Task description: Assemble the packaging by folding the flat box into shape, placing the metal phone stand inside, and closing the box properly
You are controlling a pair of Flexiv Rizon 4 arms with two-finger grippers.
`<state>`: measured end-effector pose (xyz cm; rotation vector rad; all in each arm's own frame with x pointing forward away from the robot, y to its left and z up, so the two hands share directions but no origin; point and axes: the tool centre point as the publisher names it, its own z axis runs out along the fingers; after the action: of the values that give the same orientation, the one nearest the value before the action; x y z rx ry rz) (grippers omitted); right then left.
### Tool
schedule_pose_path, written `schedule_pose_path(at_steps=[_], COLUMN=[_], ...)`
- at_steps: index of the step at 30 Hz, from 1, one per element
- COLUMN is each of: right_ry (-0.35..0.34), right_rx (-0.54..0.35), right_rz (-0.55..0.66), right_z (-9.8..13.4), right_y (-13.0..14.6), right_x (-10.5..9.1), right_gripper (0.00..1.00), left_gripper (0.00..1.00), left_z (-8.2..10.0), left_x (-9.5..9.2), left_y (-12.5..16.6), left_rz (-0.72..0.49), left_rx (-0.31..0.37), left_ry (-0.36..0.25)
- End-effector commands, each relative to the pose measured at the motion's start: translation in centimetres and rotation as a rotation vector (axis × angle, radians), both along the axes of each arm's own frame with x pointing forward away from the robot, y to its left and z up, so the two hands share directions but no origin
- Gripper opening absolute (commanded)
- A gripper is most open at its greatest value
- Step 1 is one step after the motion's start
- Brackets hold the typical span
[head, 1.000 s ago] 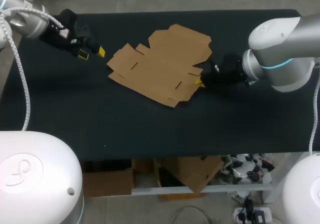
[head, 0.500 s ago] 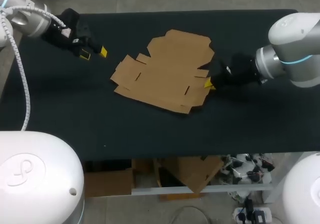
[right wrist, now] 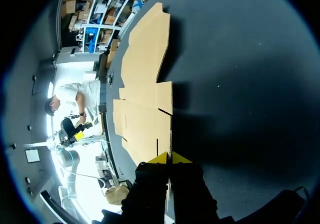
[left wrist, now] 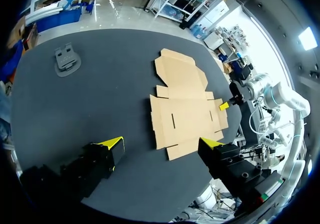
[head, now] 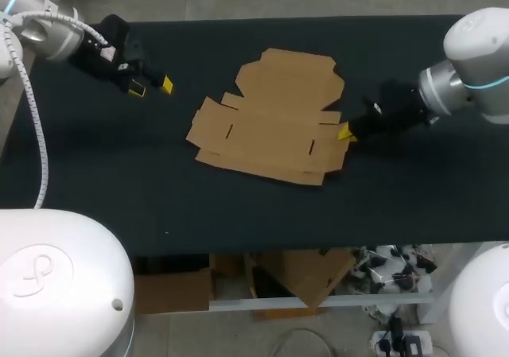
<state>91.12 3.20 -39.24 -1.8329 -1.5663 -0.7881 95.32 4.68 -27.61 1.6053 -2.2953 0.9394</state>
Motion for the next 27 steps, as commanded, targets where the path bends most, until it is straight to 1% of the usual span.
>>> schedule_pose_path(at_steps=[1, 2, 3, 10, 12, 17, 20, 23, 27], right_ry=[0.015, 0.017, 0.018, 0.006, 0.004, -0.004, -0.014, -0.022, -0.027], right_rx=[0.005, 0.001, 0.000, -0.015, -0.030, -0.089, -0.105, -0.101, -0.102], right_rz=[0.021, 0.022, 0.023, 0.009, 0.011, -0.028, -0.055, -0.063, -0.073], right_z=[-0.1, -0.1, -0.1, 0.8, 1.1, 1.8, 2.0, 2.2, 3.0], right_y=[-0.4, -0.4, -0.4, -0.7, -0.7, -1.0, -1.5, -2.1, -3.2], right_x=[0.5, 0.5, 0.4, -0.5, -0.8, -1.9, -2.6, -3.3, -3.8], right_gripper=[0.14, 0.53, 1.00, 1.00, 1.00, 1.00, 1.00, 1.00, 1.00], left_gripper=[1.00, 1.00, 1.00, 1.00, 1.00, 1.00, 1.00, 1.00, 1.00], left_z=[0.1, 0.1, 0.0, 0.0, -0.1, -0.2, -0.3, -0.5, -0.5], left_x=[-0.2, -0.2, -0.2, -0.2, -0.2, -0.2, -0.3, -0.3, -0.4], left_y=[-0.1, -0.1, -0.1, -0.1, -0.1, -0.1, -0.1, -0.1, -0.2], left_rz=[0.007, 0.008, 0.009, 0.015, 0.015, 0.014, 0.014, 0.013, 0.012], left_rx=[0.004, 0.004, 0.003, 0.002, 0.001, -0.001, -0.005, -0.009, -0.011], left_ry=[0.002, 0.003, 0.004, 0.009, 0.010, 0.012, 0.015, 0.019, 0.020])
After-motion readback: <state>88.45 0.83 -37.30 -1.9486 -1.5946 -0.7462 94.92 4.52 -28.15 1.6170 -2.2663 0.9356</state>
